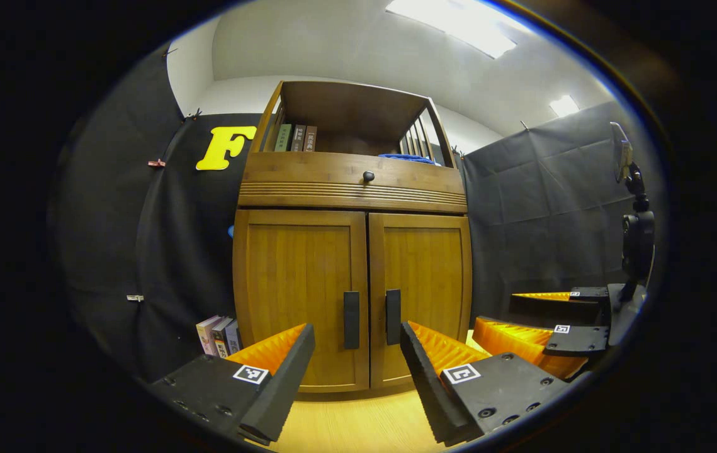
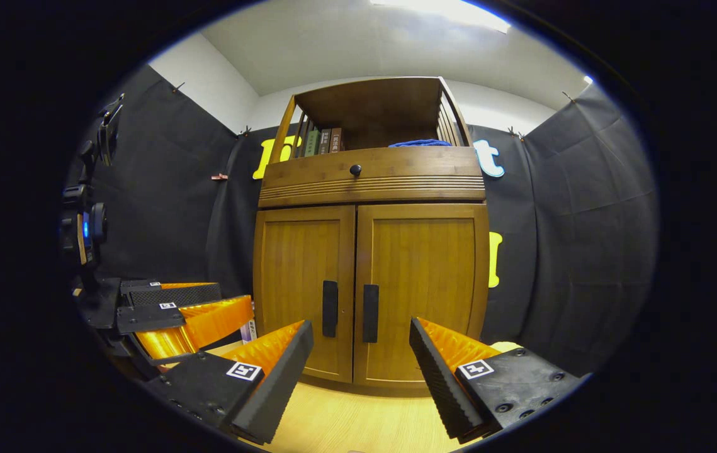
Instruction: Open the right door of the double-door shoe cabinet with the right hand, and open the left door with the left hand.
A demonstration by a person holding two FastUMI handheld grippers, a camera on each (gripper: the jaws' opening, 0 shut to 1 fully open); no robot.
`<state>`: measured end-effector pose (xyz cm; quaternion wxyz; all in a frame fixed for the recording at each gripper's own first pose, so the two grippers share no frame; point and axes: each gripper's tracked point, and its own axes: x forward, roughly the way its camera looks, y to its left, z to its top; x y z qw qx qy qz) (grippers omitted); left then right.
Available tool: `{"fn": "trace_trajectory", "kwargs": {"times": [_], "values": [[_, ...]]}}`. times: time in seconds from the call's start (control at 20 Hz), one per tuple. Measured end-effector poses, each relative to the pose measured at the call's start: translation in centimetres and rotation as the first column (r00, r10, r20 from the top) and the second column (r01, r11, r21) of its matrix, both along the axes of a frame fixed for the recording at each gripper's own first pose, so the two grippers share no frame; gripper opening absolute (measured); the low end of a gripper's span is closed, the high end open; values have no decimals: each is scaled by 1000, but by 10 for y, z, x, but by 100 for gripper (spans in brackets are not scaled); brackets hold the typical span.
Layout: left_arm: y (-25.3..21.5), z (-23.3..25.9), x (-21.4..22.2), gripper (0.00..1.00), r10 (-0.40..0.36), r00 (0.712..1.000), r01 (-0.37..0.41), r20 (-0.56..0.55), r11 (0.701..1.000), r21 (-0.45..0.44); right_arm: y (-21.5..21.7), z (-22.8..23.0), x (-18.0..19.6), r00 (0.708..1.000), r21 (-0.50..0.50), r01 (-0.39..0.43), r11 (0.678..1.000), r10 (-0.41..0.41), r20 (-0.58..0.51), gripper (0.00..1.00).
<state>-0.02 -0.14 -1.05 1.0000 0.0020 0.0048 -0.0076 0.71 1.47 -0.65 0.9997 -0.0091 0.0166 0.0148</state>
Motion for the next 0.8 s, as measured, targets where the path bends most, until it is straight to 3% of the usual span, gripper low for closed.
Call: {"fn": "trace_trajectory", "kwargs": {"times": [0.8], "values": [[7,-1,-1,85,0,1000,0,14,1000,-17,1,-8,13,1000,-11,0,1000,0,-8,97]]}}
